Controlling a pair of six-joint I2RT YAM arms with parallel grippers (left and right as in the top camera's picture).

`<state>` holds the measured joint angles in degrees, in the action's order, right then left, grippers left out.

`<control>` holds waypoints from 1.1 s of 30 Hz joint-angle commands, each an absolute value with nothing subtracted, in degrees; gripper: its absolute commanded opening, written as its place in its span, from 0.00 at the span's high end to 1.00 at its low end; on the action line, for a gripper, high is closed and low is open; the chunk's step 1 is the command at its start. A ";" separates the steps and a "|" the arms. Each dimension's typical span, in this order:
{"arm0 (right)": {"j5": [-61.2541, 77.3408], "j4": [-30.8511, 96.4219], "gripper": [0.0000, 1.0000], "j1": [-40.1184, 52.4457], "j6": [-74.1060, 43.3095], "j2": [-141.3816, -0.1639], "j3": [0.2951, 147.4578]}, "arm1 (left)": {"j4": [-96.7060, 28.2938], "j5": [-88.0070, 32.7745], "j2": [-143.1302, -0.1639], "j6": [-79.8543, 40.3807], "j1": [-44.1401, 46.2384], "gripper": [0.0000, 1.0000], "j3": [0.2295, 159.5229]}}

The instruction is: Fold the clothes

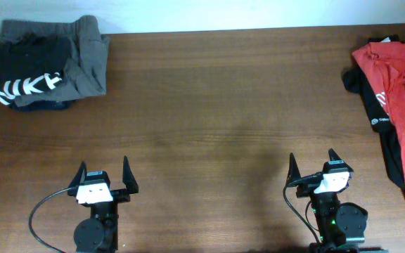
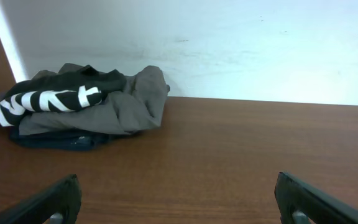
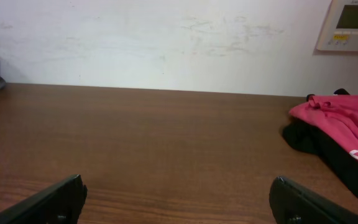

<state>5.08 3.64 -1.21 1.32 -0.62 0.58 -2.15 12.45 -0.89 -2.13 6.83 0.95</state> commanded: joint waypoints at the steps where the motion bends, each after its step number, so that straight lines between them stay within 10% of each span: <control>1: 5.41 4.01 0.01 -0.80 1.28 -0.21 0.32 | -2.17 13.17 -0.27 -0.97 5.82 0.01 0.51; 33: 5.41 4.01 0.02 -0.80 1.26 -0.21 0.32 | -4.75 -0.25 -0.30 4.62 -0.64 0.01 0.51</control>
